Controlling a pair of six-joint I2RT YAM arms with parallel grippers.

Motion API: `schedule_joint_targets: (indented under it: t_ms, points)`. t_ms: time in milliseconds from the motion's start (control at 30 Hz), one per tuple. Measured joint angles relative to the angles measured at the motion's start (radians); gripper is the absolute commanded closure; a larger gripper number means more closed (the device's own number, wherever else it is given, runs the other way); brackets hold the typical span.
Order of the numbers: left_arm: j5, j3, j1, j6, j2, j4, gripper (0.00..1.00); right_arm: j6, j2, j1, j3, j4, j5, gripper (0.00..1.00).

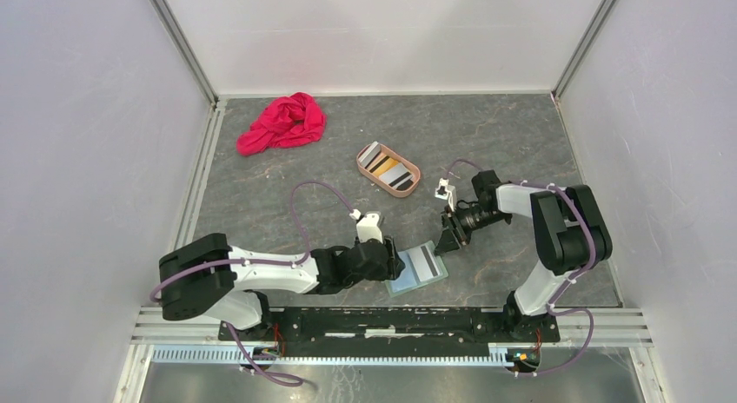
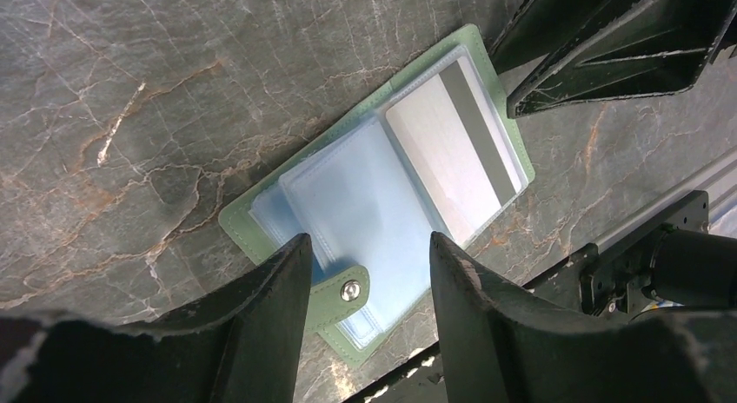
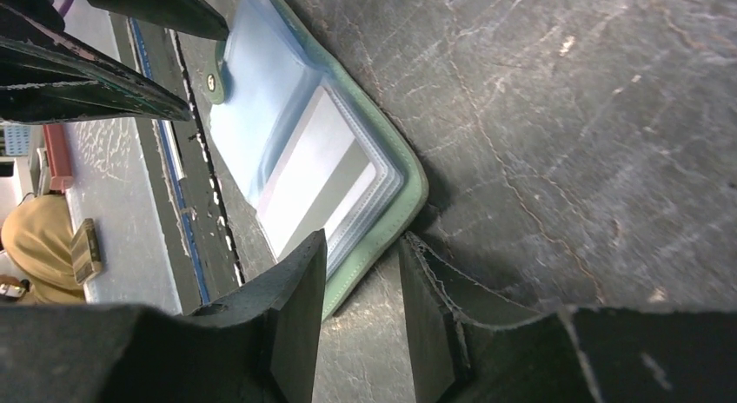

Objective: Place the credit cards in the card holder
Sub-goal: Close the card holder at the center of the board.

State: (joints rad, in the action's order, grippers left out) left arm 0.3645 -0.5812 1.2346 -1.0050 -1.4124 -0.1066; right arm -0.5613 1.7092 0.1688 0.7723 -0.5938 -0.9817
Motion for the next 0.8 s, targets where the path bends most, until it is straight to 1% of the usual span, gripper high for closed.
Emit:
schedule_joint_targets:
  t_ms: [133, 233, 333, 367, 400, 467, 567, 600, 667, 800]
  points:
    - [-0.005, 0.000, 0.000, 0.000, -0.005, -0.006, 0.41, 0.003, 0.014, 0.015, 0.003, -0.001, -0.009, 0.61]
    - [-0.013, 0.000, -0.003, 0.000, -0.032, -0.022, 0.41, 0.009, 0.024, 0.015, 0.005, 0.002, -0.012, 0.66]
    - [-0.027, 0.000, -0.005, 0.000, -0.067, -0.038, 0.41, 0.015, 0.034, 0.017, 0.006, 0.005, -0.011, 0.76]
    - [-0.029, 0.000, -0.005, 0.000, -0.069, -0.047, 0.42, 0.017, 0.041, 0.017, 0.009, 0.005, -0.010, 0.81]
    - [-0.031, 0.000, -0.005, 0.000, -0.072, -0.055, 0.42, 0.019, 0.049, 0.017, 0.012, 0.005, -0.010, 0.88]
    - [-0.034, 0.000, -0.005, 0.000, -0.081, -0.069, 0.42, 0.023, 0.064, 0.017, 0.019, 0.005, -0.008, 0.99]
    - [-0.034, 0.000, -0.005, 0.000, -0.084, -0.081, 0.41, 0.026, 0.075, 0.015, 0.025, 0.000, -0.012, 1.00]
    - [-0.034, 0.000, -0.005, 0.000, -0.084, -0.082, 0.39, 0.024, 0.075, 0.014, 0.025, -0.001, -0.013, 1.00]
    - [-0.033, 0.005, -0.005, 0.000, -0.076, -0.082, 0.33, 0.016, 0.075, 0.005, 0.026, -0.005, -0.018, 1.00]
    - [-0.010, 0.041, -0.005, 0.010, 0.023, -0.067, 0.17, -0.016, 0.066, -0.027, 0.026, -0.027, -0.019, 1.00]
